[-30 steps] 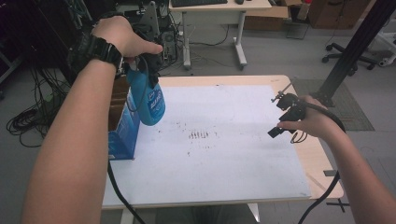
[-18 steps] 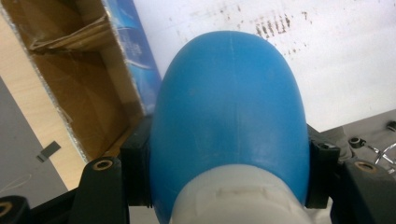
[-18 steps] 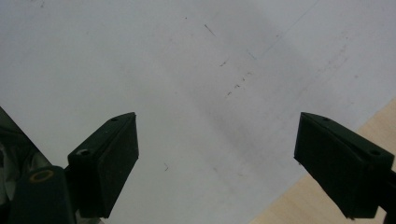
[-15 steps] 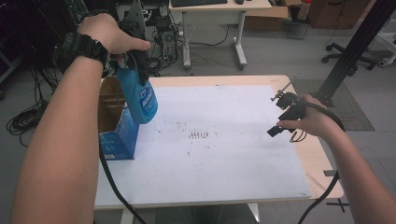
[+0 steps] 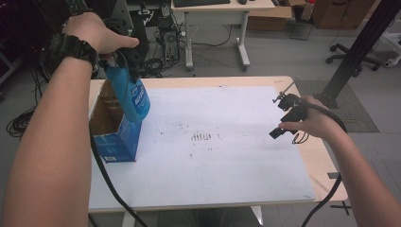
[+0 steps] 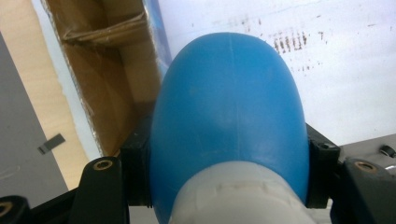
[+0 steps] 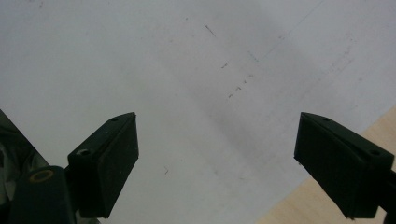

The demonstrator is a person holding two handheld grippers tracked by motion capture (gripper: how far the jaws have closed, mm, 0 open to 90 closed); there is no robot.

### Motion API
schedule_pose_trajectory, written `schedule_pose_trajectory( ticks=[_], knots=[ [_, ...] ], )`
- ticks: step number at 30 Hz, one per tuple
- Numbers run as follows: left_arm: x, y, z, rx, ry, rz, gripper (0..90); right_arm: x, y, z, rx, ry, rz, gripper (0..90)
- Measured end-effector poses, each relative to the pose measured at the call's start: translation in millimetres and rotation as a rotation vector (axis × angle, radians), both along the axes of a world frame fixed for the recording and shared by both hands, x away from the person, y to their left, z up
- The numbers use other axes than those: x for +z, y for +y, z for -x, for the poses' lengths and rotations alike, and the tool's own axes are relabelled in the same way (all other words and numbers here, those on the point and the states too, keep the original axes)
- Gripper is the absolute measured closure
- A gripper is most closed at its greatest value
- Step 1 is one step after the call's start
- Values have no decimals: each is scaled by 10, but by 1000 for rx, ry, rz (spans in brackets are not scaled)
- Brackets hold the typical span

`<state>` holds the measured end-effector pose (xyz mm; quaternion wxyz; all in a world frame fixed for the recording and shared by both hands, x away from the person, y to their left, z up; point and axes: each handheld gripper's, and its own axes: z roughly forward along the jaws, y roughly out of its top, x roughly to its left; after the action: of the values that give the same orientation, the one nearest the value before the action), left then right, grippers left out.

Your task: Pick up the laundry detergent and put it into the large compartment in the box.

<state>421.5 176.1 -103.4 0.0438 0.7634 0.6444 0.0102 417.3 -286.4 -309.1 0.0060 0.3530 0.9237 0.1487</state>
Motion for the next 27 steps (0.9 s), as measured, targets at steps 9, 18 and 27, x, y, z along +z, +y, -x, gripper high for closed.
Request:
schedule_pose_trajectory(
  ticks=[9,18,27],
  knots=[
    [-2,163,-26,52,4,-10,374,-25,-24,-13,-7,11,5,137],
    [48,337,-30,96,-7,2,374,-29,-27,-36,-12,15,6,138],
    [66,473,-30,133,-4,-4,374,-35,-24,-45,-9,16,7,138]
  ],
)
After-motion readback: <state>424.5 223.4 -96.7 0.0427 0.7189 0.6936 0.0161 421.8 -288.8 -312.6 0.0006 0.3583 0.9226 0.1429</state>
